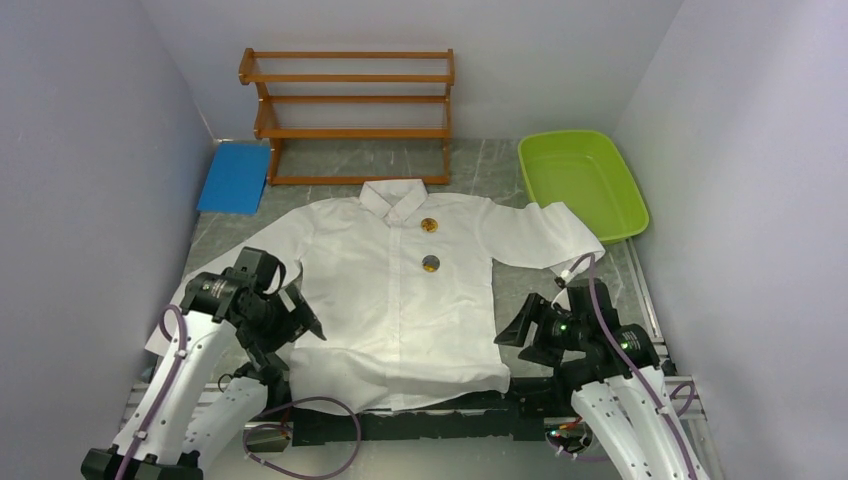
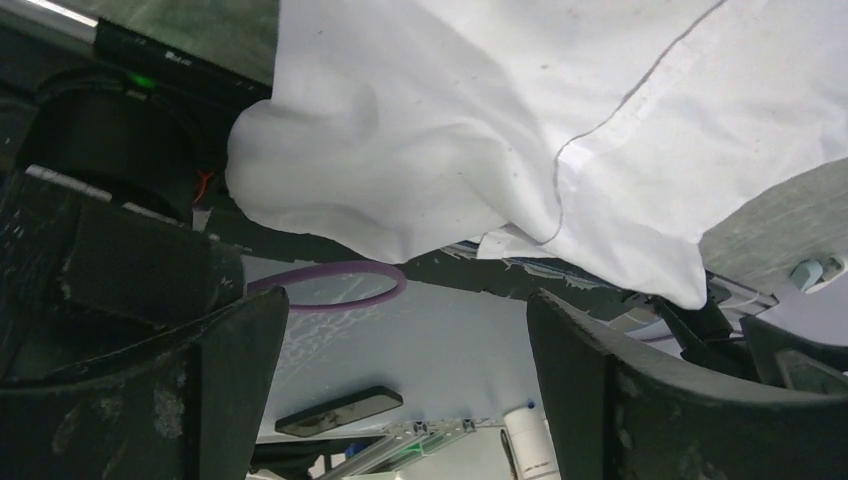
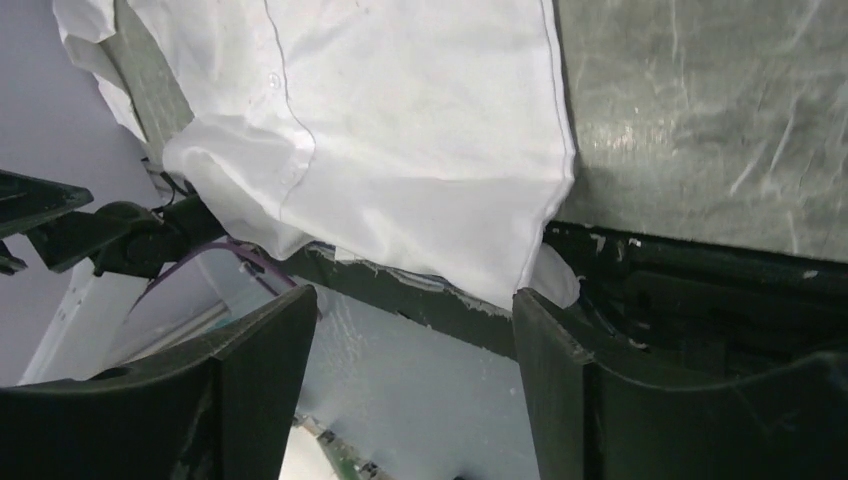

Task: Pin the brooch onto the clothing
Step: Flatten out the clothes at the center of the board.

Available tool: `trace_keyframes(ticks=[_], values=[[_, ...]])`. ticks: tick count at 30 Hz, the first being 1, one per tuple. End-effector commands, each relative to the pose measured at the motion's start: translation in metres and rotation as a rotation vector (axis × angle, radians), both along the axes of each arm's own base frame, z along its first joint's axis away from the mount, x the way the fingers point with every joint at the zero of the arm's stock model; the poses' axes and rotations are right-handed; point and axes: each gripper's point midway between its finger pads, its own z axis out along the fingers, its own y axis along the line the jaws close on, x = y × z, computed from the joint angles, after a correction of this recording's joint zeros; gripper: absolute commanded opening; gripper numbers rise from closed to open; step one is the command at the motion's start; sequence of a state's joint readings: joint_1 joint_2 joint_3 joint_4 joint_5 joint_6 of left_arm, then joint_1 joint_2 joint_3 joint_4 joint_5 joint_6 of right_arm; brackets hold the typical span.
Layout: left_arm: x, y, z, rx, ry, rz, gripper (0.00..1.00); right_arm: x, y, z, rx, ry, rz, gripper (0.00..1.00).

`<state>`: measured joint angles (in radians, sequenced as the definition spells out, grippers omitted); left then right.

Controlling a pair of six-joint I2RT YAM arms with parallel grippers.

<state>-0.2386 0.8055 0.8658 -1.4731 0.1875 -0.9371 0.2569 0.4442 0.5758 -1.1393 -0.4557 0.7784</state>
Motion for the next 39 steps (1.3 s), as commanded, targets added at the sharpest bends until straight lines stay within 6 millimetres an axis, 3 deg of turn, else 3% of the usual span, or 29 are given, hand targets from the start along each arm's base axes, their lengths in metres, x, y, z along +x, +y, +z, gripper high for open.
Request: trace_keyframes(ticks=[1, 5, 9, 15, 20, 28, 39], values=[[0.032, -0.014, 0.012, -0.062, -0.119, -0.088, 0.94, 0.033, 0.004, 0.017, -0.003, -0.156, 0.015, 0.77], [0.077, -0.022, 0.019, -0.065, -0.239, -0.168, 0.94, 0.073, 0.013, 0.022, -0.004, -0.255, 0.042, 0.79], [0.131, -0.031, 0.018, -0.057, -0.366, -0.221, 0.94, 0.116, 0.023, 0.014, -0.011, -0.319, 0.068, 0.81], [0.196, -0.040, -0.017, -0.031, -0.386, -0.274, 0.91, 0.190, 0.032, -0.002, -0.094, -0.382, 0.113, 0.83], [0.235, -0.046, -0.047, -0.066, -0.388, -0.279, 0.92, 0.240, 0.042, -0.021, -0.123, -0.394, 0.139, 0.86], [0.280, -0.025, -0.098, -0.102, -0.332, -0.165, 0.84, 0.286, 0.049, -0.066, -0.181, -0.337, 0.171, 0.86], [0.311, 0.004, -0.120, -0.178, -0.273, -0.031, 0.79, 0.327, 0.044, -0.090, -0.177, -0.249, 0.125, 0.86]])
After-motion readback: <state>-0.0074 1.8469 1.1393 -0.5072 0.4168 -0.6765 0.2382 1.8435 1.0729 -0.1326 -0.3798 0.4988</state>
